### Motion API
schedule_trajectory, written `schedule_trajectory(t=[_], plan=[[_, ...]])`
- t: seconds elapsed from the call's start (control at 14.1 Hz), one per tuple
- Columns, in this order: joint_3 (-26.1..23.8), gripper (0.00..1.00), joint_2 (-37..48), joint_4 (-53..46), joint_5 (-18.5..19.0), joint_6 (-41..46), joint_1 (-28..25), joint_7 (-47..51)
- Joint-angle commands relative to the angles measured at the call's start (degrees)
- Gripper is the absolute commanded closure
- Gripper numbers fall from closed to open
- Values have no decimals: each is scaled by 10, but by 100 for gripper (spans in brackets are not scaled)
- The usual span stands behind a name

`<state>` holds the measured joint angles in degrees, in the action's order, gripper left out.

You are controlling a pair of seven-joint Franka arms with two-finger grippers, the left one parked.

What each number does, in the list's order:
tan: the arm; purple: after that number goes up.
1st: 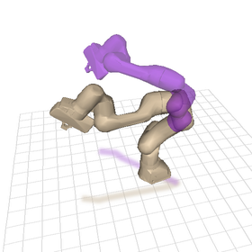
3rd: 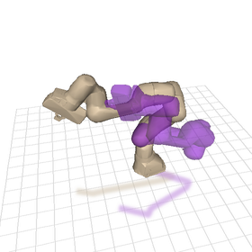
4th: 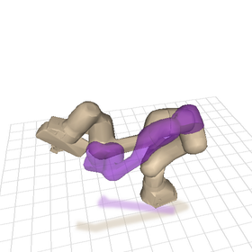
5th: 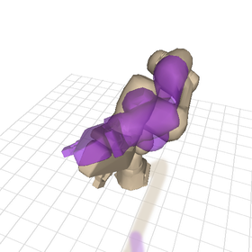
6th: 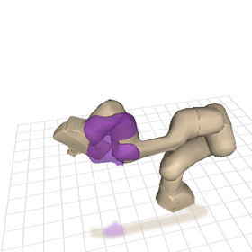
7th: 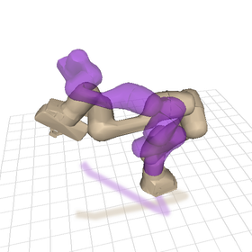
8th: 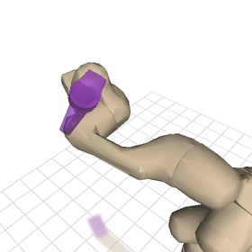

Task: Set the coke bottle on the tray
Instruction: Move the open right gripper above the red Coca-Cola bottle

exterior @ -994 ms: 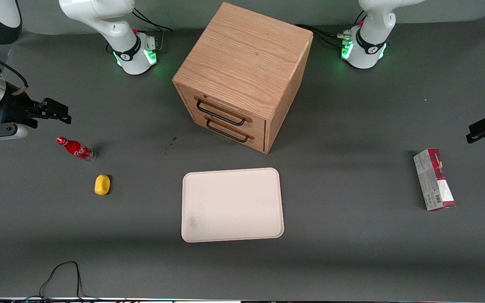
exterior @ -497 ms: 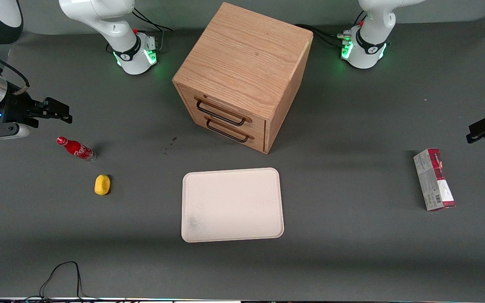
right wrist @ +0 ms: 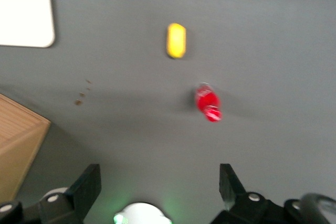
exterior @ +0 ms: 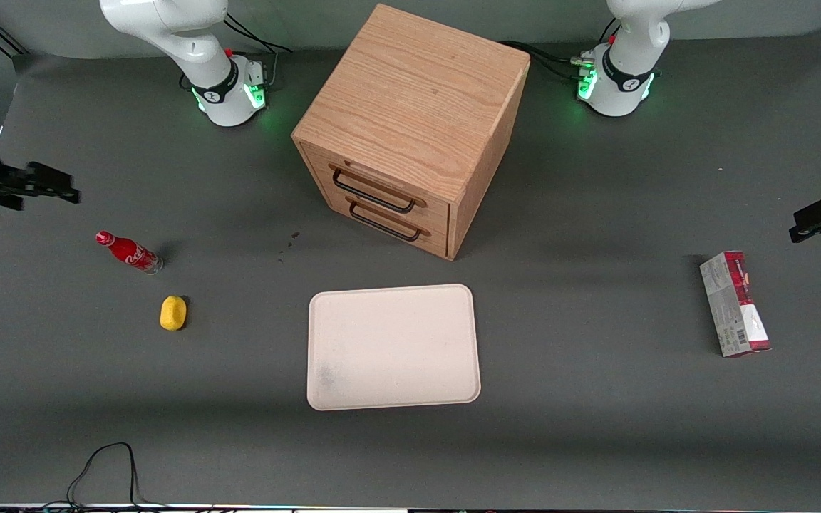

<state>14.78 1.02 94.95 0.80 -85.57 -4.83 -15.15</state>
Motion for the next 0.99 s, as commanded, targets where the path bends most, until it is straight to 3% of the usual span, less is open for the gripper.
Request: schedule_trajectory(t=[0.0,0.14,0.43,0.92], plan=[[68,0,7,-10,5,10,1,-97],[68,0,12,-9,25,12,-3,-94],[65,0,35,37,27,1,-6,-80],[64,0,73,215,37,-174,-6,-79]])
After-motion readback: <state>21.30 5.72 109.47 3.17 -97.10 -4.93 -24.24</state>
